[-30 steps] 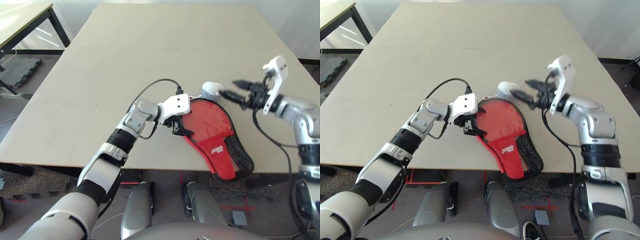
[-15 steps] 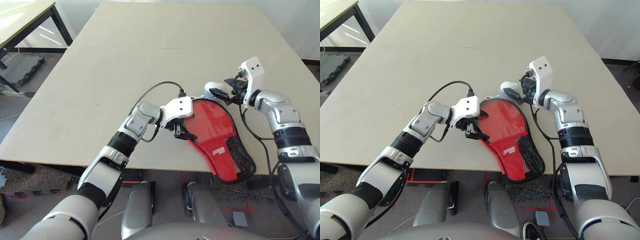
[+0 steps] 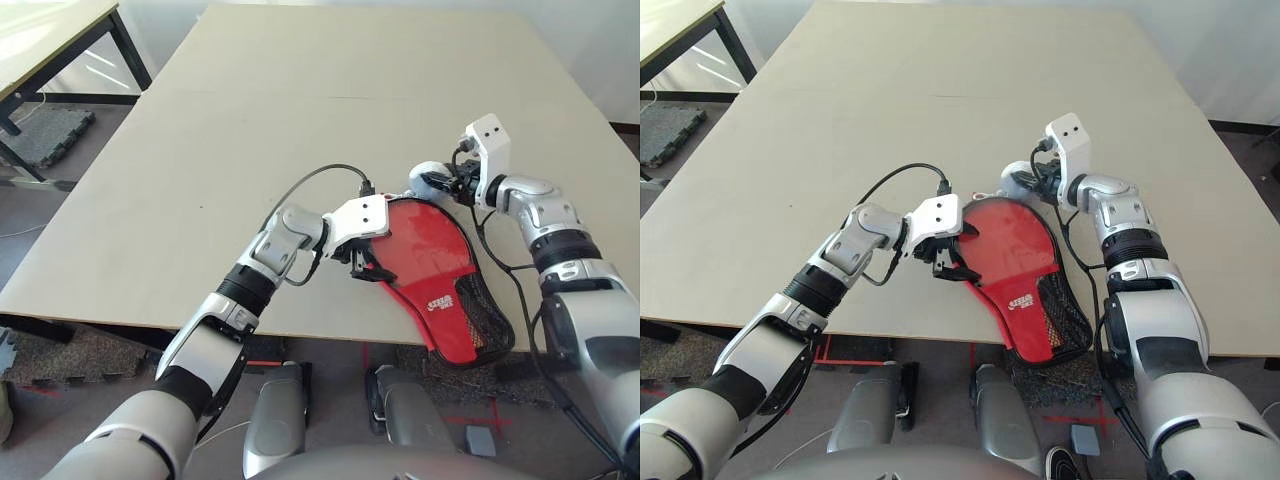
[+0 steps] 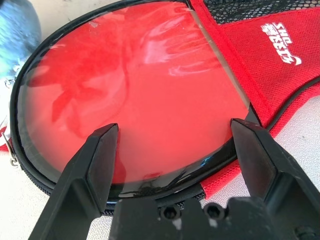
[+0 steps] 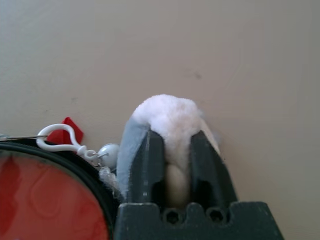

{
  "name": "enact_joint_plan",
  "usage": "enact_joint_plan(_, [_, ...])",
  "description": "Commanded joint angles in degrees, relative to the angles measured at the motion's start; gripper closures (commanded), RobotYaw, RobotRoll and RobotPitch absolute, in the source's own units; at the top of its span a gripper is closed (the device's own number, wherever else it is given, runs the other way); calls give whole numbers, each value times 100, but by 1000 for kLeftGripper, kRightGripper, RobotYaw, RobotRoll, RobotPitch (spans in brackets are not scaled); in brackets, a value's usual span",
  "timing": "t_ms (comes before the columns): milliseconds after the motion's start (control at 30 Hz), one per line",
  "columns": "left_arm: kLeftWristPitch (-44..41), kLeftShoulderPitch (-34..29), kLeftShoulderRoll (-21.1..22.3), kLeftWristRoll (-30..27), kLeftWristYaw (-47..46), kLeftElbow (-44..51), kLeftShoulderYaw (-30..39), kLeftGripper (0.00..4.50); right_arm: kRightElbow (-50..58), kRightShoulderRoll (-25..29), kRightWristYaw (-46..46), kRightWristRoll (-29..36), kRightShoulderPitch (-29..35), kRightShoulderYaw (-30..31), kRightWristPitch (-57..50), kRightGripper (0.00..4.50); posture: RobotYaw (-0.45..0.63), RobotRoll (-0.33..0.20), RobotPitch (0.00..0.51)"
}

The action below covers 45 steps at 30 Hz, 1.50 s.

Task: Store the ping-pong paddle in its case and zip it.

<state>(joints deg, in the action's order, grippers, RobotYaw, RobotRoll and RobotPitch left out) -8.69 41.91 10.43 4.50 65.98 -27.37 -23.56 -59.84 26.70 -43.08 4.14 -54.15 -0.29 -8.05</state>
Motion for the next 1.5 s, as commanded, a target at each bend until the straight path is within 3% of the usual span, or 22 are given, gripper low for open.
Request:
enact_joint_plan(33, [-116, -160, 11, 109, -19, -89, -221, 0, -518, 116, 145, -207, -207, -2, 238, 4377, 118, 0, 123])
enact_joint_plan(733, [-401, -345, -99, 99, -77, 217, -309, 0, -1394, 422, 751, -282, -700, -450, 642, 4379, 144, 0, 133])
enact_joint_plan(1500, [-178, -156, -245, 111, -59, -203, -373, 0, -1183, 1585, 411, -102, 97, -912, 584, 4383, 57, 0, 141])
